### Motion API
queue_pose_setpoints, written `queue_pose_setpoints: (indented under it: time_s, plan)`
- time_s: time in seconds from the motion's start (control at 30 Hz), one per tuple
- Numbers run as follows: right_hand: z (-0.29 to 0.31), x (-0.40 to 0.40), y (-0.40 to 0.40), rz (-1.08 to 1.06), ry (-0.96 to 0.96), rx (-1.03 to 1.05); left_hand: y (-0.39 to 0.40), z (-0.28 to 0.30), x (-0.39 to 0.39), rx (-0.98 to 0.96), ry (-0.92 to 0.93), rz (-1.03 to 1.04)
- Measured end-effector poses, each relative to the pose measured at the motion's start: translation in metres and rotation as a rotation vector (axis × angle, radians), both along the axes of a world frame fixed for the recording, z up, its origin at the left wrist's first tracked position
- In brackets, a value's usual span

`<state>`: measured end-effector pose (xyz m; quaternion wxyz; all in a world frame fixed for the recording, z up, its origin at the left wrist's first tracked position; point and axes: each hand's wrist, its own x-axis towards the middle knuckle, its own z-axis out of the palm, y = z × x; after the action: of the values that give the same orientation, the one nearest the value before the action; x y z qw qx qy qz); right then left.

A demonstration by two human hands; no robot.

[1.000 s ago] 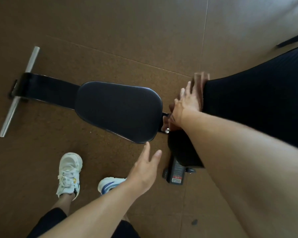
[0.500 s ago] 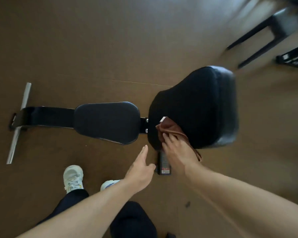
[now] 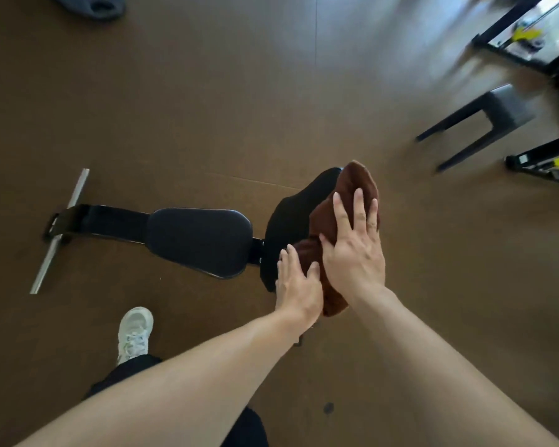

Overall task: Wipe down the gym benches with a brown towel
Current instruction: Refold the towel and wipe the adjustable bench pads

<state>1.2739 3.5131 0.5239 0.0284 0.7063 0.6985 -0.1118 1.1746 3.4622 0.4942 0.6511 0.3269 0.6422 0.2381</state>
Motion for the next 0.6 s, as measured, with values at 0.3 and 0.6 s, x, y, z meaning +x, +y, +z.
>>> queue_pose_setpoints:
  time_s: [0.3,0.6]
  plan:
    - [0.01,-0.011,0.056,-0.021,-0.078,-0.102,0.026,-0.013,0.039,-0.231,-0.139,0.189]
    - [0.008,-0.024,0.116,-0.043,-0.13,-0.052,0.089,-0.035,0.04,-0.199,-0.074,0.122]
